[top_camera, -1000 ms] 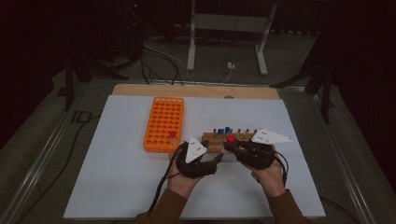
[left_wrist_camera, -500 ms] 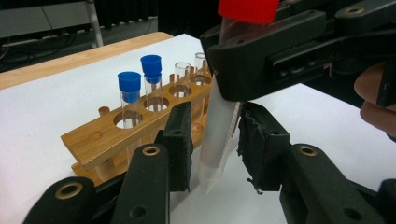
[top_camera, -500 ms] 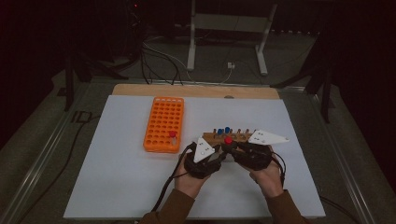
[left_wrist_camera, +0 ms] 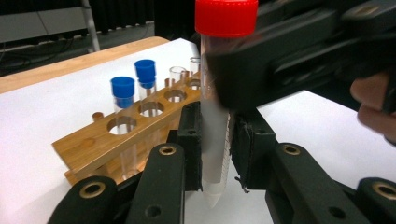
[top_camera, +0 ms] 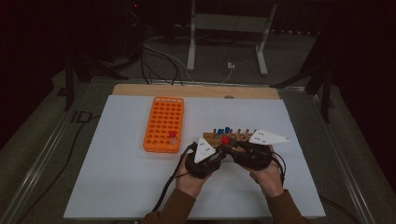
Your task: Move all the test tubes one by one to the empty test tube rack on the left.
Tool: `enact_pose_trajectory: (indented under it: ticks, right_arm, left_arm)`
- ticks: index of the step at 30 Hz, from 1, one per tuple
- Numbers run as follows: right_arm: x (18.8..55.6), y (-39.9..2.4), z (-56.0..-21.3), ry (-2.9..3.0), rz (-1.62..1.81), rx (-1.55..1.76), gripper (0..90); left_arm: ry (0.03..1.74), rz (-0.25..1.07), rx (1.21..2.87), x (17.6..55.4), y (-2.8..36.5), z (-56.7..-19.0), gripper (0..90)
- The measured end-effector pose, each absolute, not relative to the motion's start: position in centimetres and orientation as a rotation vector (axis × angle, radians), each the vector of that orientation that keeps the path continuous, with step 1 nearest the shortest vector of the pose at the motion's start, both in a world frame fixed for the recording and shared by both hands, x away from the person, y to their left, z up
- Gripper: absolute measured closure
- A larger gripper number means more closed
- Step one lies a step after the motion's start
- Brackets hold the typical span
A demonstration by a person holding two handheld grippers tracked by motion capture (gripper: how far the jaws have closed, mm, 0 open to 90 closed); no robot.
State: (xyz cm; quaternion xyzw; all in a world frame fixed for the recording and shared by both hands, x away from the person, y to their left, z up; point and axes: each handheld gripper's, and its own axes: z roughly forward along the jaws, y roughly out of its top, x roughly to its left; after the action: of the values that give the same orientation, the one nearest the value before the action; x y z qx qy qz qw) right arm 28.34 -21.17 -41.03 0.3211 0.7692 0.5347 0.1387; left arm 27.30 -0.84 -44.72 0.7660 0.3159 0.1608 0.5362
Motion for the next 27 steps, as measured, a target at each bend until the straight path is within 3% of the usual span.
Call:
enact_pose_trajectory:
  ticks: [1,3,12,27]
  right_arm:
    - [28.5,-21.8,-40.8,2.208,1.557,0.927,52.1]
    - [28.5,-22.1,-40.7,2.195,1.571,0.933,50.2]
    - [28.8,-23.9,-40.1,2.113,1.556,0.992,23.8]
    - [29.5,-25.3,-40.8,2.077,1.556,1.048,8.0]
  left_arm:
    - [0.758,0.386,1.817,27.3,-0.7,-44.7,75.2]
    - [0.765,0.392,1.815,27.4,-0.3,-44.6,75.2]
    - [0.803,0.410,1.781,27.7,1.8,-44.3,75.2]
    - [0.819,0.461,1.762,28.4,5.6,-43.7,75.2]
